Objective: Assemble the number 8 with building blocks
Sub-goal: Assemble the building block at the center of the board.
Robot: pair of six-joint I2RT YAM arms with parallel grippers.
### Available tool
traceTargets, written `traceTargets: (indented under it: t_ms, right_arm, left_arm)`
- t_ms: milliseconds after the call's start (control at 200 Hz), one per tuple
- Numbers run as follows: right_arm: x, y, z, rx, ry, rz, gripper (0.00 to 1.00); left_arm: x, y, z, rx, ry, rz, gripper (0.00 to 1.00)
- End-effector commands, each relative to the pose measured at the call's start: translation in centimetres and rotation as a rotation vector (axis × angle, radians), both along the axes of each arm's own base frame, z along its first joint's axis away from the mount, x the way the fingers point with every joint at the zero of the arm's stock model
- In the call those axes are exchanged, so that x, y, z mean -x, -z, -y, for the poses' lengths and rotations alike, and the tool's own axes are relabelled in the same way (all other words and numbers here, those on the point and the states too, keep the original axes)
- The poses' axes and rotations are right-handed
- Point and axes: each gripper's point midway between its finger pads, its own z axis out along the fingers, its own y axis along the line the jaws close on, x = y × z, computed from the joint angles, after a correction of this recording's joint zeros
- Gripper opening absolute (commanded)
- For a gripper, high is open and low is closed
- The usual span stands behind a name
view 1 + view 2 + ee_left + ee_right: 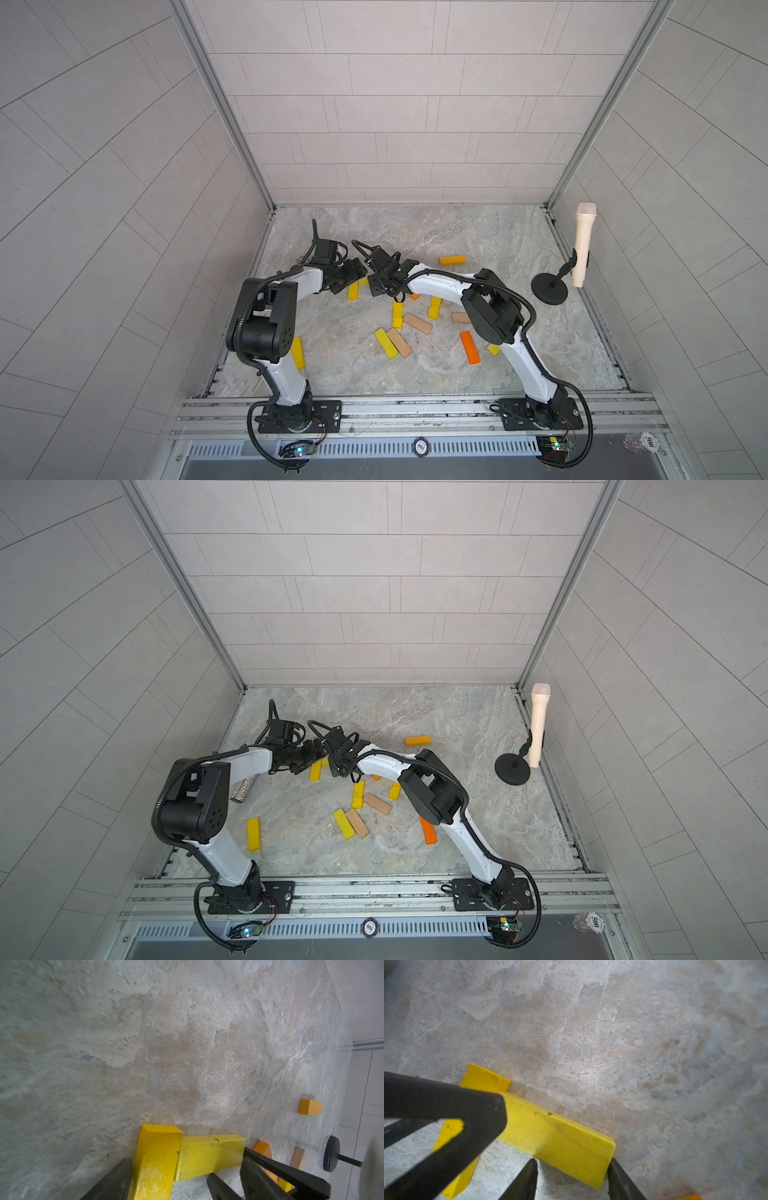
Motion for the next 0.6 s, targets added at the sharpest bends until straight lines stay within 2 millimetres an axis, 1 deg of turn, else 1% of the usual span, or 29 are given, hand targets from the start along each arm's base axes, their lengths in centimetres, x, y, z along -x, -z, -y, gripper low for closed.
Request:
traceTargets:
  t_ms: [0,380,595]
  right_arm:
    - [0.29,1.95,0.35,0.022,0.028,-0.037,0.55]
    - [-0.02,1.93,0.62,0.033,0.045,-0.028,0.54]
    - [-0.08,2.01,0.62,0.033,0.046,-0.027,0.55]
  left_arm:
    - [-0.93,-0.60,0.16,0.018,-0.003,0.021,0.86]
    - [-0.71,-0.33,-0.04,0.004,-0.001,0.012,0.86]
    - [-1.15,-0.51,-0.17,-0.012,0.008,0.015,0.87]
